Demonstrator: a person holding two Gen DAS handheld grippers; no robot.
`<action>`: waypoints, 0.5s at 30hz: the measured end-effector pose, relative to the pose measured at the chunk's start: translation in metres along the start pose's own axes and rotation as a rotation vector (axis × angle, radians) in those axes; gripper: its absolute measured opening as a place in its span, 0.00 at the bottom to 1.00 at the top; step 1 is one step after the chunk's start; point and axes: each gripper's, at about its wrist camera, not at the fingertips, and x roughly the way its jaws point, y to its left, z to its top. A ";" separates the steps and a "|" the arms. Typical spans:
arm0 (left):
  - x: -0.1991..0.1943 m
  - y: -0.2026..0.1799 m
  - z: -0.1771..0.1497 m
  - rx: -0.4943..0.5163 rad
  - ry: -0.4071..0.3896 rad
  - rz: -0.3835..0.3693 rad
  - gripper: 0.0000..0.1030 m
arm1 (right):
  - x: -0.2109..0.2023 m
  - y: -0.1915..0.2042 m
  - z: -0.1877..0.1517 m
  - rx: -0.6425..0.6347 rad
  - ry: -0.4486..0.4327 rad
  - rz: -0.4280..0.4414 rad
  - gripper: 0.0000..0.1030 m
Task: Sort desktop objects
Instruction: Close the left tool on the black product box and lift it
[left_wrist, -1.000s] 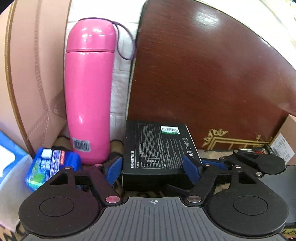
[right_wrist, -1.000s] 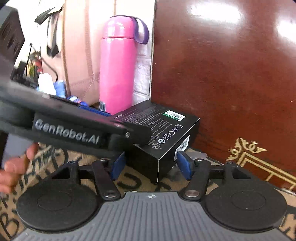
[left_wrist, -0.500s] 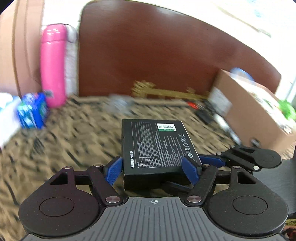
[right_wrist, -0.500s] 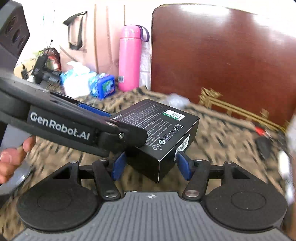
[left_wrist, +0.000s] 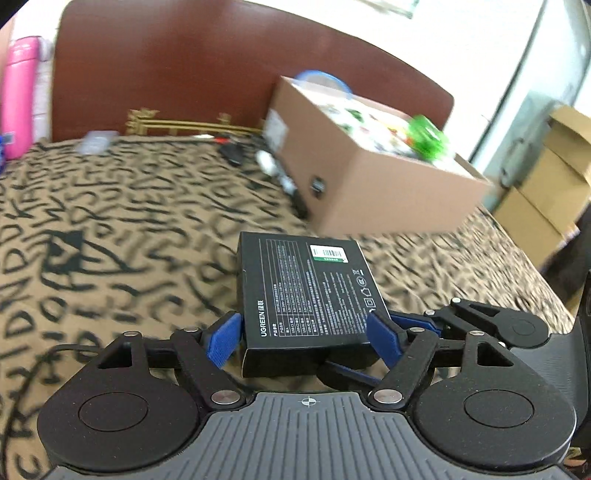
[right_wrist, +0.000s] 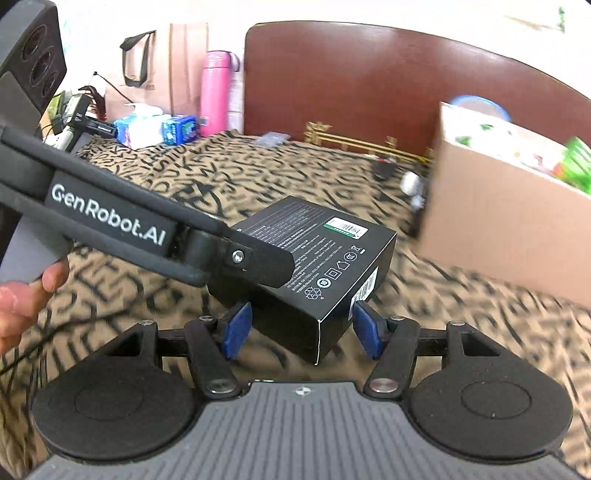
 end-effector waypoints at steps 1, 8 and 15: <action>0.001 -0.007 -0.003 0.009 0.008 -0.009 0.82 | -0.005 -0.004 -0.005 0.010 -0.002 -0.008 0.64; 0.011 -0.027 -0.013 0.019 0.063 -0.006 0.92 | -0.020 -0.018 -0.025 0.066 -0.040 -0.021 0.66; 0.028 -0.015 -0.005 -0.070 0.127 -0.004 0.97 | -0.013 -0.020 -0.027 0.065 -0.035 -0.015 0.71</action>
